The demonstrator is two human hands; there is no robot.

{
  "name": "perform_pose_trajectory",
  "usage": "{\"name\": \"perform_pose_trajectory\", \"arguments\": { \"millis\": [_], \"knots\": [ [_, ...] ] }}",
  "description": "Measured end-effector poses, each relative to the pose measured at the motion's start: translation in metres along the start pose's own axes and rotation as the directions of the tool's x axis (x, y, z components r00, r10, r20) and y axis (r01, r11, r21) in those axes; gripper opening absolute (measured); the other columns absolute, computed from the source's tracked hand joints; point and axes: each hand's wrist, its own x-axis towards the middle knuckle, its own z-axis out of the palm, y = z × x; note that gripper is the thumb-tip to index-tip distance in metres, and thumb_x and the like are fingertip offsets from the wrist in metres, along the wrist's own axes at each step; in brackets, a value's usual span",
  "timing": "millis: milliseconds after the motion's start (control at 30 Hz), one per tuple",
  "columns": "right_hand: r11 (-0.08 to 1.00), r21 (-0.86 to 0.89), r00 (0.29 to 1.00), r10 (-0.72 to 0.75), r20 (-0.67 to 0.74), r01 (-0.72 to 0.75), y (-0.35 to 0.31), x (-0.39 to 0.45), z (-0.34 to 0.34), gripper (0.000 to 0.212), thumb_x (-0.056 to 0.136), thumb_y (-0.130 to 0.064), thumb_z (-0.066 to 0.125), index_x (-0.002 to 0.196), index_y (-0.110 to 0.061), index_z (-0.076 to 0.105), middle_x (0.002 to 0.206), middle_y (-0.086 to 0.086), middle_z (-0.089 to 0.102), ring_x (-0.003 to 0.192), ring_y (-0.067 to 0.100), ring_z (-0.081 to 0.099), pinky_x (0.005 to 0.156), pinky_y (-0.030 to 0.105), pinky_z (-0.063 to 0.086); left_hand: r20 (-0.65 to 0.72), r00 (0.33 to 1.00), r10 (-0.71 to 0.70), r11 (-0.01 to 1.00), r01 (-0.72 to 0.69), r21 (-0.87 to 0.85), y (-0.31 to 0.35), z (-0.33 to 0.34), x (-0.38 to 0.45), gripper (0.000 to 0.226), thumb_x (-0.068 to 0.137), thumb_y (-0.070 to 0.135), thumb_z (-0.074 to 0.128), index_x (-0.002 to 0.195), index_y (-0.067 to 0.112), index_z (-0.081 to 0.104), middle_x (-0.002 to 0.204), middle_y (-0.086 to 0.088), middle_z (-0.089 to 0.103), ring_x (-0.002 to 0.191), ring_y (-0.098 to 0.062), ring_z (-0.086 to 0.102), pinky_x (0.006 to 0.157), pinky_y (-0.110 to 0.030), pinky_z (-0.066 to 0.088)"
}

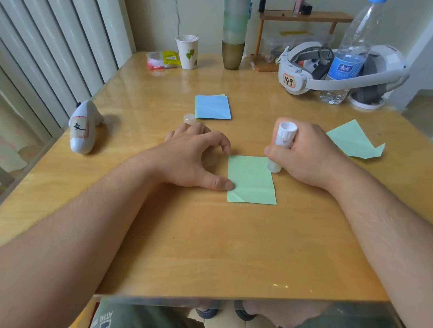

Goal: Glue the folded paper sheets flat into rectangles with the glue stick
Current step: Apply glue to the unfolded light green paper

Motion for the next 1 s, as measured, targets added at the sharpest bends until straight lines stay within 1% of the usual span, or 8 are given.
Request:
{"name": "perform_pose_trajectory", "arguments": {
  "millis": [67, 133, 200, 333, 467, 767, 867, 1000],
  "knots": [
    [0.998, 0.065, 0.998, -0.012, -0.061, 0.016, 0.0, 0.001, 0.0, 0.031, 0.082, -0.038, 0.068, 0.08, -0.01, 0.054, 0.077, 0.012, 0.064, 0.076, 0.031, 0.056, 0.067, 0.043, 0.049, -0.009, 1.0, 0.001, 1.0, -0.001, 0.006, 0.0, 0.0, 0.001, 0.066, 0.061, 0.08, 0.075, 0.117, 0.056, 0.049, 0.121, 0.015, 0.039, 0.121, -0.013, 0.028, 0.111, -0.039, 0.025],
    [0.99, 0.139, 0.997, -0.021, -0.077, 0.032, -0.005, 0.002, 0.006, 0.03, 0.078, -0.043, 0.066, 0.079, -0.015, 0.055, 0.073, 0.005, 0.065, 0.071, 0.024, 0.058, 0.064, 0.037, 0.047, -0.01, 1.0, 0.012, 1.0, -0.011, 0.01, 0.0, 0.0, 0.002, 0.066, 0.063, 0.079, 0.076, 0.119, 0.057, 0.048, 0.124, 0.016, 0.039, 0.124, -0.012, 0.027, 0.113, -0.041, 0.025],
    [0.978, 0.203, 0.997, -0.042, -0.06, 0.053, -0.011, 0.002, 0.015, 0.028, 0.077, -0.045, 0.067, 0.079, -0.02, 0.056, 0.072, 0.001, 0.065, 0.068, 0.016, 0.056, 0.063, 0.033, 0.046, 0.015, 1.0, 0.024, 0.999, -0.024, 0.024, 0.0, -0.001, 0.002, 0.074, 0.059, 0.086, 0.07, 0.125, 0.062, 0.044, 0.129, 0.017, 0.037, 0.128, -0.012, 0.025, 0.115, -0.042, 0.024],
    [0.967, 0.24, 0.995, -0.096, 0.017, 0.089, -0.016, 0.004, 0.029, 0.029, 0.082, -0.048, 0.072, 0.082, -0.023, 0.058, 0.076, 0.004, 0.064, 0.068, 0.015, 0.054, 0.064, 0.035, 0.046, 0.053, 0.998, 0.036, 0.998, -0.039, 0.054, -0.001, -0.002, 0.002, 0.086, 0.056, 0.093, 0.062, 0.133, 0.07, 0.03, 0.143, 0.019, 0.033, 0.136, -0.013, 0.02, 0.115, -0.042, 0.021],
    [0.97, 0.23, 0.994, -0.091, 0.067, 0.074, -0.015, 0.005, 0.033, 0.028, 0.087, -0.042, 0.079, 0.081, -0.022, 0.061, 0.072, -0.006, 0.065, 0.066, 0.008, 0.053, 0.065, 0.032, 0.044, 0.054, 0.998, 0.03, 0.997, -0.033, 0.065, 0.001, -0.002, 0.002, 0.087, 0.056, 0.092, 0.061, 0.135, 0.066, 0.035, 0.142, 0.022, 0.032, 0.136, -0.014, 0.02, 0.112, -0.037, 0.02],
    [0.994, 0.085, 0.986, -0.085, 0.144, 0.073, -0.029, 0.005, 0.038, 0.03, 0.088, -0.045, 0.076, 0.084, -0.023, 0.057, 0.076, 0.001, 0.068, 0.06, 0.006, 0.05, 0.062, 0.032, 0.045, 0.06, 0.998, 0.007, 0.996, -0.012, 0.094, 0.004, 0.0, 0.002, 0.087, 0.054, 0.091, 0.056, 0.134, 0.059, 0.043, 0.141, 0.022, 0.03, 0.136, -0.013, 0.018, 0.107, -0.035, 0.017],
    [0.996, 0.049, 0.981, -0.082, 0.176, 0.074, -0.034, 0.006, 0.036, 0.028, 0.089, -0.044, 0.074, 0.085, -0.023, 0.055, 0.079, 0.001, 0.071, 0.062, 0.008, 0.051, 0.065, 0.035, 0.047, 0.059, 0.998, 0.0, 0.996, -0.006, 0.092, 0.004, 0.0, 0.001, 0.083, 0.055, 0.09, 0.057, 0.131, 0.061, 0.042, 0.141, 0.022, 0.03, 0.135, -0.014, 0.019, 0.106, -0.035, 0.017],
    [0.997, 0.064, 0.981, -0.062, 0.185, 0.051, -0.03, 0.004, 0.031, 0.029, 0.088, -0.043, 0.073, 0.087, -0.019, 0.056, 0.082, 0.004, 0.07, 0.074, 0.022, 0.058, 0.068, 0.041, 0.049, 0.067, 0.998, 0.007, 0.998, -0.012, 0.068, 0.005, -0.001, 0.0, 0.085, 0.053, 0.09, 0.057, 0.132, 0.064, 0.04, 0.139, 0.023, 0.03, 0.134, -0.012, 0.019, 0.106, -0.035, 0.017]
  ]
}}
